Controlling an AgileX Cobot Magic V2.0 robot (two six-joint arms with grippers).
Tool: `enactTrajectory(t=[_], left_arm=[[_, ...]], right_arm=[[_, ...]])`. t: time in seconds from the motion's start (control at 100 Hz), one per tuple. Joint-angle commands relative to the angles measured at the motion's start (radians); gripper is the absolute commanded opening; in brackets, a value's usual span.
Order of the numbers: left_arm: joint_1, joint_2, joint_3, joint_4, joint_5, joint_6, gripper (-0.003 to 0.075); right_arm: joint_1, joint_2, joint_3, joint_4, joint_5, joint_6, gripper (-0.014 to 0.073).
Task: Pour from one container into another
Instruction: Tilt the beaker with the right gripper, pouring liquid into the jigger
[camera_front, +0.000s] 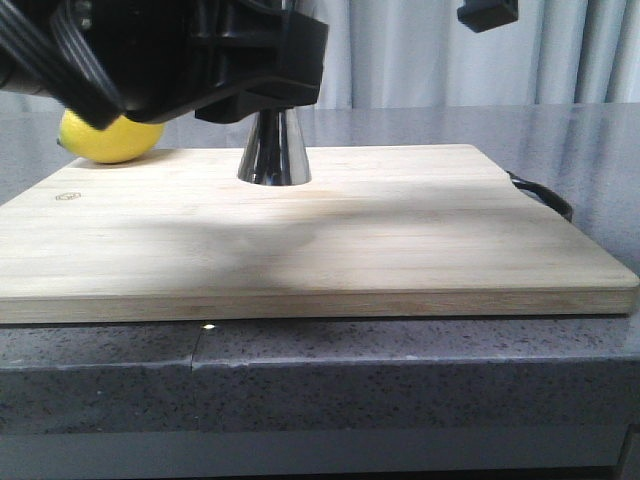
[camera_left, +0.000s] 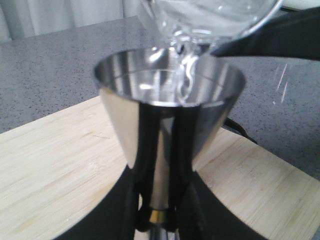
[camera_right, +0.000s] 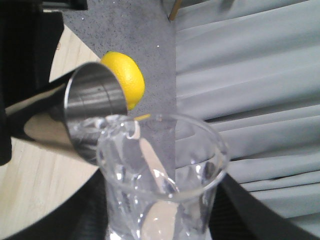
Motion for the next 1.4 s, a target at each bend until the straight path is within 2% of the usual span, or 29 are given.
enactTrajectory(t=[0.0, 1.39], left_arm=[[-0.006, -0.031, -0.027, 0.01, -0.076, 0.001, -0.002], [-0.006, -0.031, -0.027, 0.01, -0.076, 0.001, -0.002]], right_arm=[[0.0, -0.033, -0.037, 0.026, -0.011, -0.014, 0.0183], [0.0, -0.033, -0.037, -0.026, 0.005, -0.048, 0.0183]])
